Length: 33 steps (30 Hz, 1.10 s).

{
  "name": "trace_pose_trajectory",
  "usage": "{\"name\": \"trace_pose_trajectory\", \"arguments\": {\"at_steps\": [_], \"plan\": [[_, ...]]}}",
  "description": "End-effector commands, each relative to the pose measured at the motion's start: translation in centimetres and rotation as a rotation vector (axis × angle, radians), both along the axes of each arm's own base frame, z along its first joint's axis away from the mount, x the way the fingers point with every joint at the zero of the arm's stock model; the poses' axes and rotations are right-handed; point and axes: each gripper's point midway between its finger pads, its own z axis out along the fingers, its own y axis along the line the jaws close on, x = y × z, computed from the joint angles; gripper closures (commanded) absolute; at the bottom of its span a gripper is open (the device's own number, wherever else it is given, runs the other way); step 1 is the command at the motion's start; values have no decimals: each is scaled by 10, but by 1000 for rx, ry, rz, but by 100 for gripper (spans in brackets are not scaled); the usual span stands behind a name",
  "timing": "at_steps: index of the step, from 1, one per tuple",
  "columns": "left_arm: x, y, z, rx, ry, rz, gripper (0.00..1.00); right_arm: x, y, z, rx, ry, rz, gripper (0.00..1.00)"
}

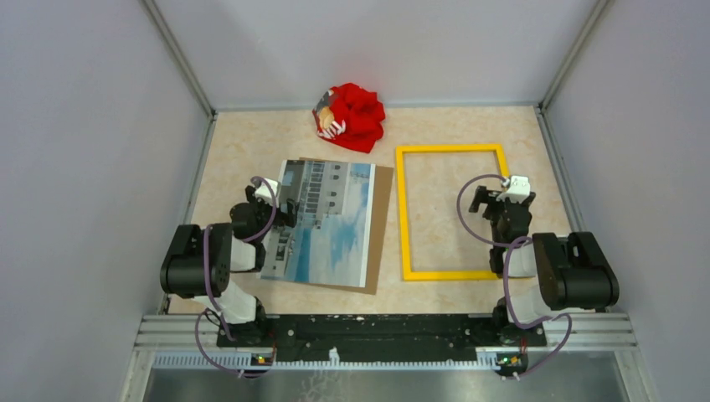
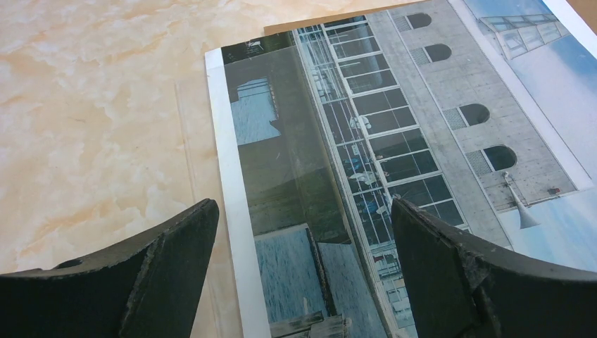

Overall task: Put the photo into the frame
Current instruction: Turn over the photo frame at the center of the board.

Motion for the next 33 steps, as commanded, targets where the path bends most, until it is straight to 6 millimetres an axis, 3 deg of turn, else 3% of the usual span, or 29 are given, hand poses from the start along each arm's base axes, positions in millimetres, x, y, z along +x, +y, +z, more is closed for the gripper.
{"name": "trace_pose_trajectory", "arguments": {"at_steps": [1, 5, 7, 8, 10, 12, 15, 18, 21, 26, 27, 33], "plan": [[10, -3, 25, 3, -90, -18, 1, 7, 1, 18, 10, -61, 6, 1], [9, -3, 25, 2, -90, -18, 1, 7, -1, 22, 9, -74, -8, 1], [11, 3, 31, -16, -107, 28, 1, 5, -13, 35, 27, -78, -90, 1], [14, 6, 37, -26, -118, 45, 1, 3, -19, 33, 35, -24, -132, 1], [23, 10, 39, -36, -46, 60, 1, 6, -26, 53, 73, -5, -190, 1], [38, 14, 49, -6, 56, 67, 1, 9, -18, 78, 171, 14, -184, 1], [53, 20, 64, 56, 207, 64, 1, 16, 9, 108, 300, -1, -66, 1], [57, 24, 76, 84, 312, 60, 1, 14, 22, 110, 542, 46, -91, 1], [56, 25, 87, 84, 364, 45, 1, 15, 71, 108, 608, 123, 117, 1], [47, 22, 93, 56, 440, 27, 1, 4, 140, 94, 327, 266, 155, 1], [44, 21, 92, 48, 466, 18, 1, -2, 147, 82, 302, 342, 143, 1], [39, 25, 99, 26, 511, 10, 1, -6, 200, 62, 170, 499, 192, 1]]}}
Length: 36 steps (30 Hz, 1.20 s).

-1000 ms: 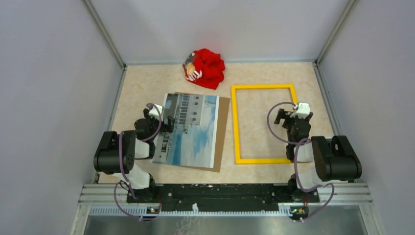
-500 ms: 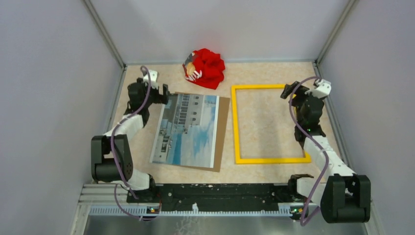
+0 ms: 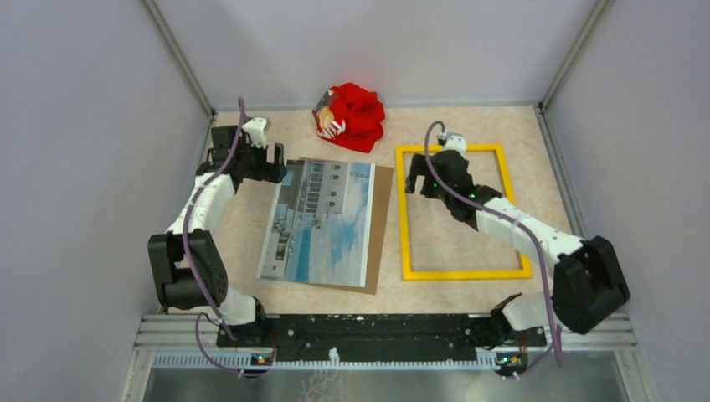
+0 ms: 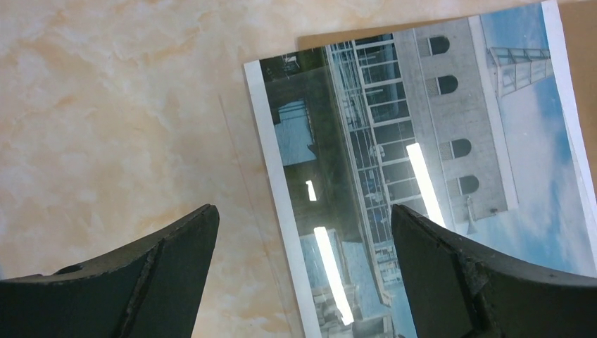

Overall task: Put the photo into the frame
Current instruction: Turn over the photo frame at the center of the board.

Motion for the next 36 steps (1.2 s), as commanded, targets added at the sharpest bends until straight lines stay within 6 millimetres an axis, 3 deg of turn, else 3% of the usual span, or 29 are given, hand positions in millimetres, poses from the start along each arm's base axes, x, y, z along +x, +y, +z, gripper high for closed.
{"name": "trace_pose_trajectory", "arguments": {"at_steps": [1, 5, 8, 17, 23, 27, 31, 36], "plan": [[-8, 0, 8, -24, 59, -19, 1, -3, 16, -13, -179, 104, 3, 4], [-12, -1, 9, -28, 81, -23, 1, -4, 54, -37, -294, 157, 75, 14], [-17, -2, 10, -25, 95, -40, 2, -3, 69, -54, -357, 191, 92, 19], [-24, 4, 17, 24, 89, -47, 2, 1, 65, -93, -436, 262, 47, 33], [-26, 6, 19, 37, 94, -44, 1, -9, 63, -123, -443, 319, 58, 42], [-29, 2, 21, 29, 95, -69, 2, -15, 62, -135, -433, 341, 59, 55], [-30, -1, 25, 24, 84, -87, 2, -19, 61, -143, -429, 354, 62, 61], [-33, -7, 35, 20, 57, -133, 2, -19, 62, -132, -414, 343, 61, 90]]}}
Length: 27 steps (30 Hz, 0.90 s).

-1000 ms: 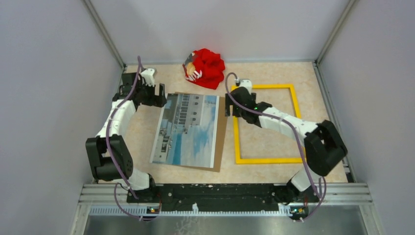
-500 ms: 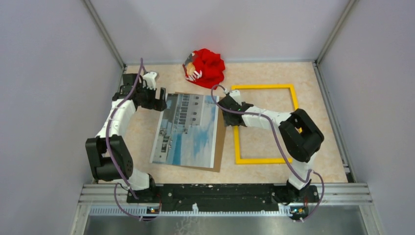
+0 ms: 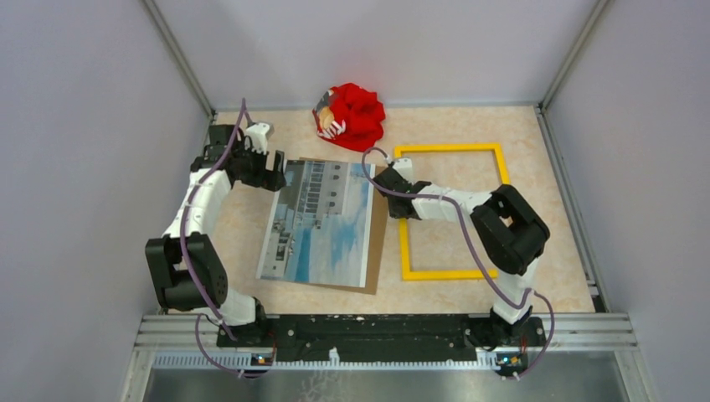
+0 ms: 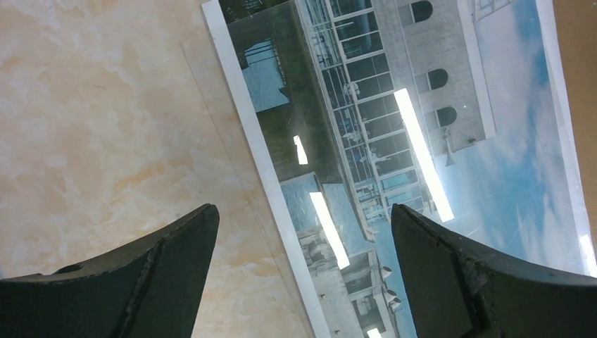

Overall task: Put the photo into the frame
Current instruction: Turn over the photo frame at the center of the board.

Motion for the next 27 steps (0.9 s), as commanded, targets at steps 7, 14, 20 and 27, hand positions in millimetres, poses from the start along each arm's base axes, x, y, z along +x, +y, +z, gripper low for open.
{"name": "trace_pose_trajectory", "arguments": {"at_steps": [7, 14, 20, 27], "plan": [[-2, -21, 47, 6, -178, -174, 2, 7, 20, 91, 150, -75, 22, 100], [-5, -26, 34, -12, -139, -178, 2, 5, 45, 185, 353, -102, 100, 100], [-11, -37, 32, -28, -131, -195, 2, -5, 62, 242, 513, -100, 137, 100], [-19, -56, 50, -84, -165, -236, 2, -17, 90, 295, 810, -59, 198, 100]]}}
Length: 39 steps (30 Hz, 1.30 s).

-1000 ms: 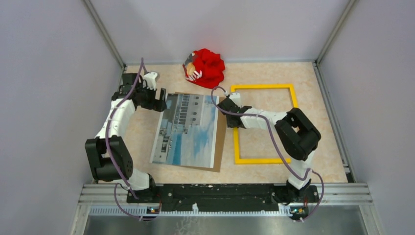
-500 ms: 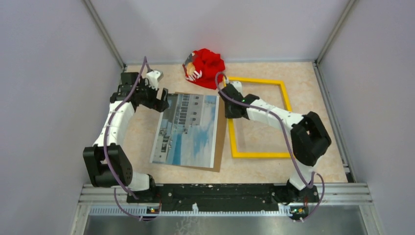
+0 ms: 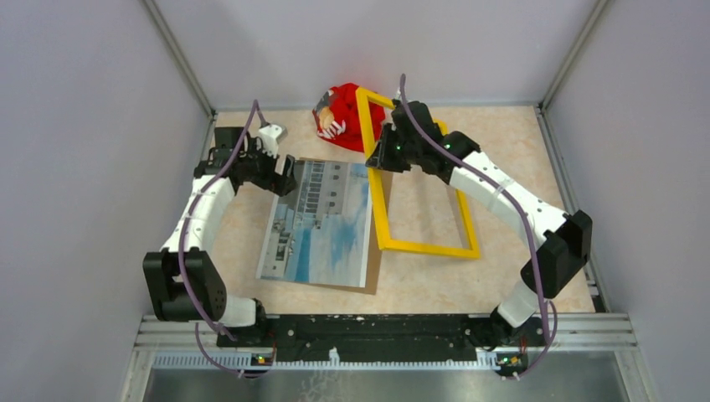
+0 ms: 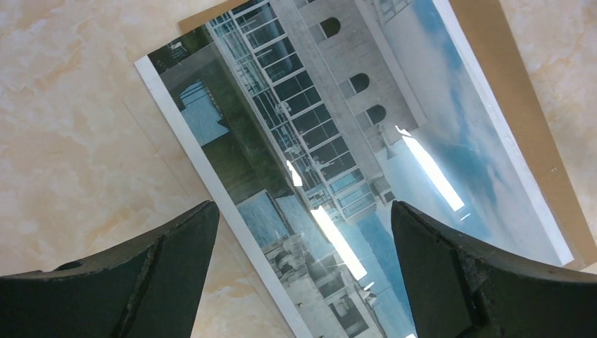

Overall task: Put the photo into the frame
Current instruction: Turn over the photo frame at the center of the board.

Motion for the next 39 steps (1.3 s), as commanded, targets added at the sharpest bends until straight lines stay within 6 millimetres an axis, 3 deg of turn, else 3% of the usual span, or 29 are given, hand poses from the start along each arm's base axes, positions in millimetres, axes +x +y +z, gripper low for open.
{"name": "trace_pose_trajectory", "arguments": {"at_steps": [1, 5, 17, 23, 28, 31, 35, 37, 39], "plan": [[-4, -16, 31, -52, -82, -35, 2, -13, 18, 69, 252, -15, 81, 100], [-8, -27, 38, -55, -95, -56, 2, -17, 25, 84, 392, 52, 125, 100], [-15, -49, 54, -48, -135, -94, 2, -28, 18, 129, 796, 127, 241, 100], [-16, -64, 63, -62, -152, -115, 2, -20, -8, 123, 848, 144, 191, 100], [-14, -71, 64, -60, -155, -125, 2, -9, -40, 99, 874, 183, 112, 100], [-12, -71, 65, -58, -159, -125, 2, -5, -58, 89, 885, 199, 81, 85], [-11, -71, 66, -51, -166, -121, 2, -2, -82, 81, 845, 195, 30, 55], [-11, -70, 66, -49, -167, -119, 2, 1, -96, 79, 827, 192, 1, 46], [-11, -70, 65, -46, -168, -116, 2, 2, -107, 79, 816, 182, -18, 43]]}}
